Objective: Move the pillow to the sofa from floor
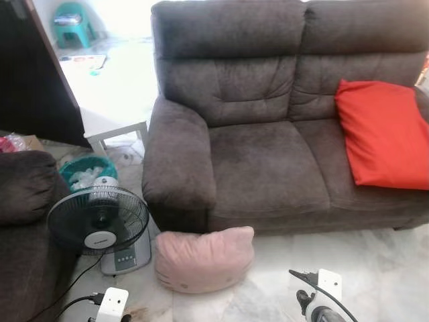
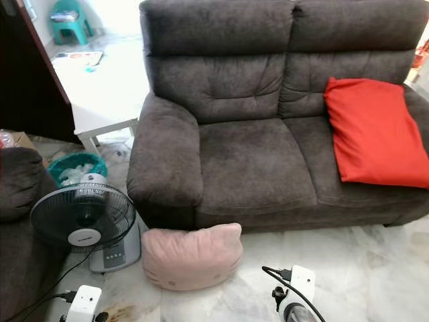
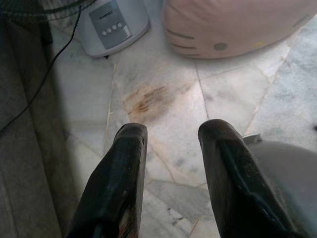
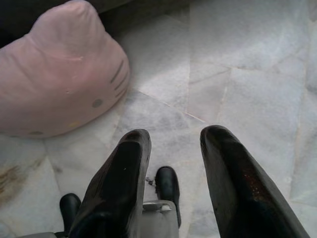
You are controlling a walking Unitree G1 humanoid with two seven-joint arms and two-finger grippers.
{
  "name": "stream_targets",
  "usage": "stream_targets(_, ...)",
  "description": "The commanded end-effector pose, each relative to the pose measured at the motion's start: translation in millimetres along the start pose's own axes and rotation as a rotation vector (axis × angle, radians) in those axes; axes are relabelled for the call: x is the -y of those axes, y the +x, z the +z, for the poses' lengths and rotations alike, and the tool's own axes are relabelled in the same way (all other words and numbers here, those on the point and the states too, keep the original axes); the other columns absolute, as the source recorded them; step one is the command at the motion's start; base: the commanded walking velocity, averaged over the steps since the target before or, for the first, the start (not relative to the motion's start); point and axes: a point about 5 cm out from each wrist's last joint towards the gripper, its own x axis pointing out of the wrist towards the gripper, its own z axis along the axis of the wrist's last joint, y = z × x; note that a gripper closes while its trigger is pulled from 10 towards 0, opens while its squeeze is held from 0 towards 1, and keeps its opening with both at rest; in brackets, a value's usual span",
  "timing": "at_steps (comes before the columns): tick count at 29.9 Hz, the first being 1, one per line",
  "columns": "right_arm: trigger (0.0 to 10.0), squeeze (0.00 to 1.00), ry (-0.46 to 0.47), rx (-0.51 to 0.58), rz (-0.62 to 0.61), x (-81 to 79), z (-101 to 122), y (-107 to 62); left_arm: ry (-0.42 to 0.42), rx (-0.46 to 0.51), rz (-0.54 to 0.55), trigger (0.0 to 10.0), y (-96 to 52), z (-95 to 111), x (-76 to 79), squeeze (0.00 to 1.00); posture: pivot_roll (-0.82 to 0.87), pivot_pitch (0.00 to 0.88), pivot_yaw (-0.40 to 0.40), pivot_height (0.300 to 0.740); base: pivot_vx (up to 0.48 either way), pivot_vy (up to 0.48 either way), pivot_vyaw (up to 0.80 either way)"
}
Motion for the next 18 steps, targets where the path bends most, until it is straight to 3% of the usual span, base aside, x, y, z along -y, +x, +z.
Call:
stream_targets(1,10.0,0.00,-0.005,-0.008,-0.003,2.3,-1.8,-0.5,-0.014,-0.006,-0.008,10.0,-0.6,-2.4,1.3,0.00,0.03,0.031,0.003,0.740,0.000,0.000,0.00)
stream_targets(6,10.0,0.00,-0.037,-0.010,0.010,2.1,-1.1,-0.4,-0.025,-0.005,-0.014,10.0,-0.7,-2.6,2.0,0.00,0.03,0.029,0.001,0.740,0.000,0.000,0.00)
stream_targets(13,10.0,0.00,-0.029,-0.010,0.016,2.4,-1.3,-0.5,-0.029,-0.006,-0.018,10.0,-0.7,-2.8,3.0,0.00,0.04,0.025,-0.003,0.740,0.278,0.000,0.68)
stream_targets(18,10.0,0.00,-0.014,-0.012,0.013,2.7,-1.9,-0.6,-0.031,-0.007,-0.020,10.0,-0.7,-3.0,3.3,0.00,0.03,0.023,-0.004,0.740,0.300,0.000,0.00)
